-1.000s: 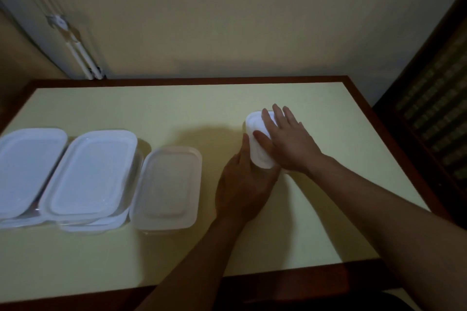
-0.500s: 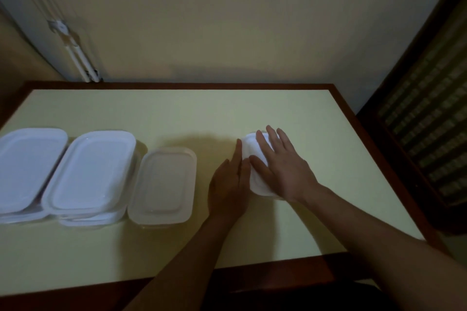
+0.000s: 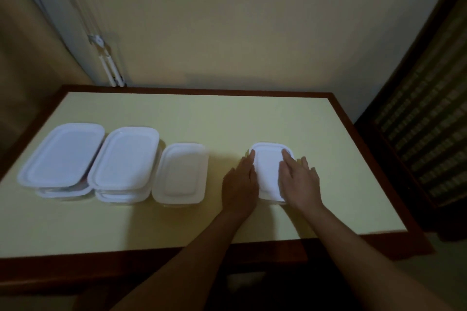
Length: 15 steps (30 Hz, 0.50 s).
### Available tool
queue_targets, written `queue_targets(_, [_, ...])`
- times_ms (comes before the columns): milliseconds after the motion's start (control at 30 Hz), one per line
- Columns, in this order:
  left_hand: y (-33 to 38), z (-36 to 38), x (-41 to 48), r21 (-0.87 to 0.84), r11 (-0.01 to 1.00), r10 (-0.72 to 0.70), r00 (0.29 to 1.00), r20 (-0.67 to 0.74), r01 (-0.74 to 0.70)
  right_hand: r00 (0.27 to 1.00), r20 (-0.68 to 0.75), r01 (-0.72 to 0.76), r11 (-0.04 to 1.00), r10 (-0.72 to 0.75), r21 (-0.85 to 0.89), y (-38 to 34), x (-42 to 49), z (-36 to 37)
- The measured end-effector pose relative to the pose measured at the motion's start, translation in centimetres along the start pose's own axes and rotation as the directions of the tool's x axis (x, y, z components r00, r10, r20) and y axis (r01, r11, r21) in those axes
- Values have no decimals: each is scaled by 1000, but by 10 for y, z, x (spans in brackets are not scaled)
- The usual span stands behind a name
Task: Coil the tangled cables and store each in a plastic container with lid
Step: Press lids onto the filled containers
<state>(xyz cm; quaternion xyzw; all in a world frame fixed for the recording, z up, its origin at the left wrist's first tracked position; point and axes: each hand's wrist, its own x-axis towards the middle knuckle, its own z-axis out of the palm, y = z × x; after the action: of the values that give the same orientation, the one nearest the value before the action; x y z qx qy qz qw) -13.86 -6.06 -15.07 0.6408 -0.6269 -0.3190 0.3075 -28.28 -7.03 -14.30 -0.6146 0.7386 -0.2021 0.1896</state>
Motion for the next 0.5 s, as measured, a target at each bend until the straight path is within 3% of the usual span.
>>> queue_targets(200, [29, -43, -2, 59, 986, 163, 969, -184, -154, 990, -86, -75, 939, 110, 334, -41, -10, -20])
queue_targets(333, [8, -77, 0, 129, 975, 215, 927, -306, -183, 996, -50, -52, 928, 76, 368, -88, -16, -13])
queue_targets(500, [-7, -128, -15, 162, 987, 24, 992, -124, -4, 999, -32, -2, 946, 14, 324, -134, -33, 21])
